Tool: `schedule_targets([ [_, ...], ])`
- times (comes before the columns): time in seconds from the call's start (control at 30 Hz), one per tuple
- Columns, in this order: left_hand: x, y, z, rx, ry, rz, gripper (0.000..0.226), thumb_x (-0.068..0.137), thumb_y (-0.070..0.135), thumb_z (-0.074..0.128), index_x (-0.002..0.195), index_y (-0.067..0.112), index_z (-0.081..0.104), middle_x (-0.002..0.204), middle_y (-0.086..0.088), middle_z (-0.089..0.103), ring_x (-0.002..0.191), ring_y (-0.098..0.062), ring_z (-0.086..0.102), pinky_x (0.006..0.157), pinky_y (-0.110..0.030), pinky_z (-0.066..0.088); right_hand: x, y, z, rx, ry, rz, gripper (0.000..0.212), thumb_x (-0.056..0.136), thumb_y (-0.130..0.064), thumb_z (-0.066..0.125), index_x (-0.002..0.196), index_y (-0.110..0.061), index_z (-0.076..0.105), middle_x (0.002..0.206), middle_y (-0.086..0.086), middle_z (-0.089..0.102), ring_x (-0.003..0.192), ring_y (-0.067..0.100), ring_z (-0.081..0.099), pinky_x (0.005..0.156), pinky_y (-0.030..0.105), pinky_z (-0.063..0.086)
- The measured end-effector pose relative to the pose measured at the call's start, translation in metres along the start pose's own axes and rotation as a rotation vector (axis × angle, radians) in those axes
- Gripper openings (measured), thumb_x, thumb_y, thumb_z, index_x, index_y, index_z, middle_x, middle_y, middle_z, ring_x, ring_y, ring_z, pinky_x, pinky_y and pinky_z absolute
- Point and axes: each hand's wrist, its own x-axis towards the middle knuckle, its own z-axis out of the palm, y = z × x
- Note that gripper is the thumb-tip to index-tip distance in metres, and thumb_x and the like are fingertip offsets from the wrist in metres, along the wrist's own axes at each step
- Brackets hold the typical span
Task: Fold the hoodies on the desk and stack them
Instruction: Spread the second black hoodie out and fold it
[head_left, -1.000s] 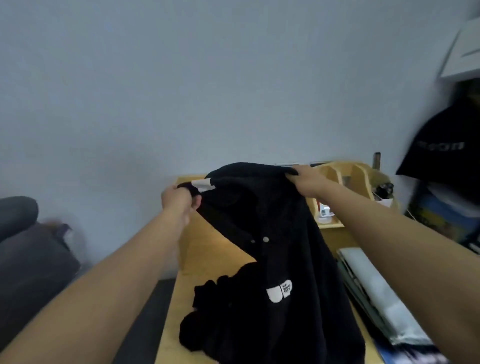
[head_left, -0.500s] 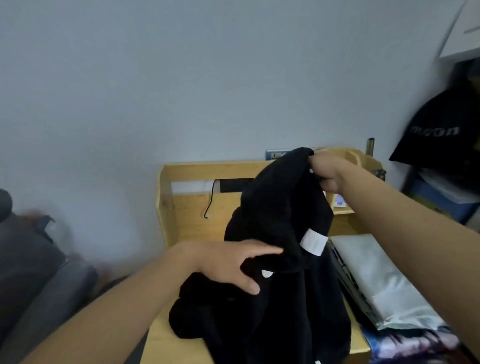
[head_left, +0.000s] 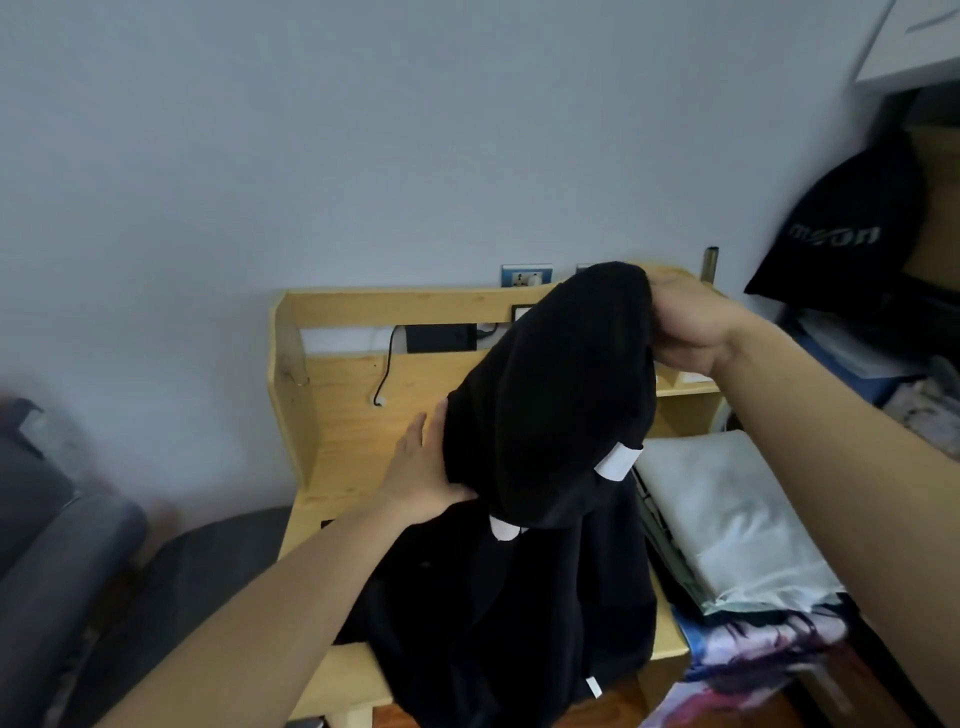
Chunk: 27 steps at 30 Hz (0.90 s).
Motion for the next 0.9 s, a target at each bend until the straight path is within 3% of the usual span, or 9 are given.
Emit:
schedule_targets([
  [0.07,0.013,0.011,-0.011,-0.05,0.051,0.032,0.13,0.068,0.048,0.089,0.162,0.028,0.001,0.17,-0.002,0.009,0.157,-0.027,0.006,0.126,-0.052,0.019,-0.01,-0.01,-0.011,0.037,-0.013,-0.044,0.029,0.104,-0.002,0.04,0.126,0.005,0.057,0.113,0.014,0.069,0.1,0.022,0.068,0.079,0.031,0.058],
  [0.17,0.024,0.019,-0.038,-0.126,-0.066,0.065,0.082,0.077,0.038,0.087,0.144,0.033,0.04,0.166,0.006,0.024,0.155,-0.021,0.019,0.124,-0.046,0.023,-0.028,-0.035,-0.019,0.094,-0.015,-0.084,0.03,0.104,-0.002,0.034,0.098,-0.004,0.064,0.077,0.001,0.072,0.068,0.01,0.069,0.055,0.022,0.054],
  [0.23,0.024,0.024,-0.054,-0.182,-0.153,0.093,0.077,0.086,0.025,0.081,0.146,0.038,0.034,0.167,0.009,0.019,0.153,-0.02,0.022,0.12,-0.041,0.025,-0.04,-0.049,-0.02,0.085,-0.042,-0.106,0.04,0.105,-0.003,0.029,0.082,-0.006,0.062,0.057,-0.004,0.065,0.048,0.005,0.062,0.041,0.017,0.047],
  [0.3,0.025,0.035,-0.065,-0.201,-0.102,0.134,0.101,0.09,0.014,0.077,0.159,0.044,0.01,0.17,0.009,0.01,0.155,-0.02,0.018,0.121,-0.042,0.025,-0.048,-0.059,-0.021,0.049,-0.089,-0.125,0.044,0.105,0.0,0.025,0.078,-0.004,0.059,0.05,-0.006,0.061,0.04,0.003,0.058,0.036,0.014,0.043],
  [0.4,0.033,0.058,-0.07,-0.148,-0.117,0.24,0.116,0.086,0.012,0.08,0.162,0.039,-0.004,0.171,0.01,0.005,0.156,-0.015,0.01,0.124,-0.039,0.019,-0.047,-0.067,-0.027,0.017,-0.14,-0.15,0.065,0.103,0.003,0.028,0.062,-0.017,0.074,0.061,-0.007,0.067,0.055,0.002,0.064,0.049,0.017,0.05],
  [0.57,0.05,0.084,-0.069,0.01,-0.341,0.324,0.099,0.086,0.011,0.079,0.159,0.043,0.021,0.17,0.011,0.012,0.156,-0.015,0.01,0.127,-0.041,0.017,-0.05,-0.073,-0.029,0.008,-0.073,-0.169,0.071,0.102,0.005,0.03,0.054,-0.021,0.076,0.063,-0.008,0.07,0.059,0.002,0.067,0.053,0.018,0.053],
  [0.67,0.041,0.091,-0.061,-0.195,-0.407,0.305,0.068,0.096,0.011,0.066,0.149,0.045,0.042,0.157,0.016,0.042,0.147,-0.01,0.032,0.121,-0.037,0.026,-0.058,-0.068,-0.037,-0.047,-0.022,-0.17,0.077,0.102,0.003,0.027,0.043,-0.021,0.07,0.052,-0.011,0.063,0.048,0.0,0.061,0.048,0.015,0.048],
  [0.77,0.029,0.09,-0.056,-0.351,-0.322,0.304,0.031,0.101,0.019,0.058,0.128,0.032,0.067,0.124,0.012,0.07,0.126,-0.009,0.058,0.113,-0.04,0.04,-0.061,-0.062,-0.05,-0.073,0.021,-0.13,0.072,0.103,0.0,0.033,0.049,-0.023,0.075,0.056,-0.01,0.067,0.052,0.0,0.063,0.05,0.016,0.051],
  [0.9,0.025,0.076,-0.086,-0.393,-0.009,0.187,0.017,0.1,0.01,0.057,0.098,0.017,0.072,0.089,0.0,0.075,0.09,-0.014,0.07,0.086,-0.036,0.052,-0.043,-0.051,-0.07,-0.193,0.206,-0.071,0.033,0.1,-0.004,0.051,0.091,-0.019,0.078,0.089,-0.001,0.075,0.083,0.014,0.069,0.075,0.03,0.057],
])
